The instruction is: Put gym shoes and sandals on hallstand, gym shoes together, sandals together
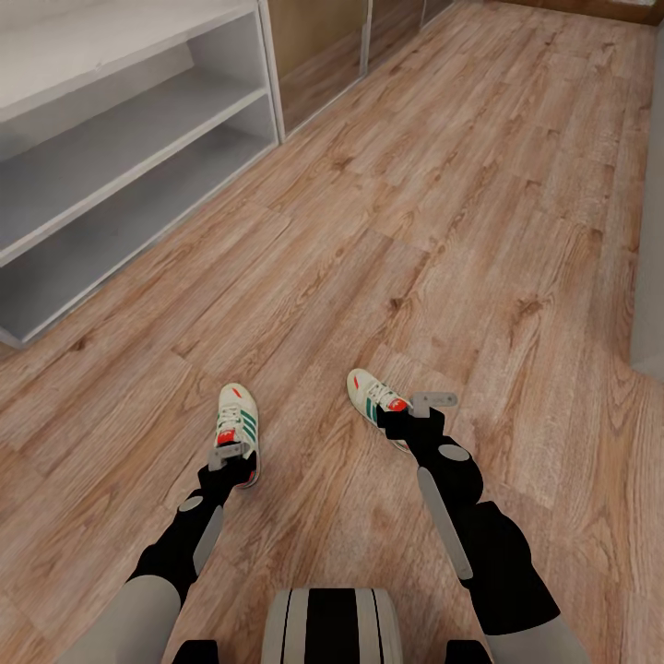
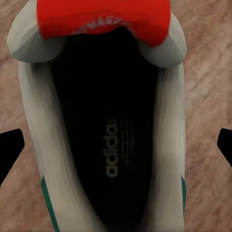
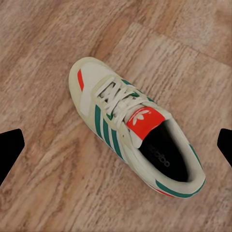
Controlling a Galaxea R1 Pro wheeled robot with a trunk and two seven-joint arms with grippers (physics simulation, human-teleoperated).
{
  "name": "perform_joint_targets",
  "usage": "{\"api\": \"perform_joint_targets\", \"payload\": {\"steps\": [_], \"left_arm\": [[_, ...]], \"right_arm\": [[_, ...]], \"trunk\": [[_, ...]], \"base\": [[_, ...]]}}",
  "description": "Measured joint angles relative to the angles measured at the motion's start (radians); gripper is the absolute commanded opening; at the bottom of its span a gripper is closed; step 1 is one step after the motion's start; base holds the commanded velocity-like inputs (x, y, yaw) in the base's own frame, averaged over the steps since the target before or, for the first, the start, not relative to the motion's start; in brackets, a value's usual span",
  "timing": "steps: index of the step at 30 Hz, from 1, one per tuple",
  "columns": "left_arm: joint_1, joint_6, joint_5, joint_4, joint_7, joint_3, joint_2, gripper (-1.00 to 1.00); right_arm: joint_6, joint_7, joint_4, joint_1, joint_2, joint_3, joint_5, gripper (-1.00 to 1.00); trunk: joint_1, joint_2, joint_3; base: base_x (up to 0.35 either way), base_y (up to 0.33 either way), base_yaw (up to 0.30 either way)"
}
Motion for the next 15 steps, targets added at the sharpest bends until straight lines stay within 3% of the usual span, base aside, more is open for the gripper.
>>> {"api": "perform_joint_targets", "payload": {"steps": [15], "left_arm": [[0.0,-0.003,0.001,0.0,0.0,0.0,0.0,1.0]], "right_arm": [[0.0,0.0,0.0,0.0,0.0,0.001,0.0,1.0]], "trunk": [[0.0,0.0,0.0]], "base": [[0.0,0.0,0.0]]}}
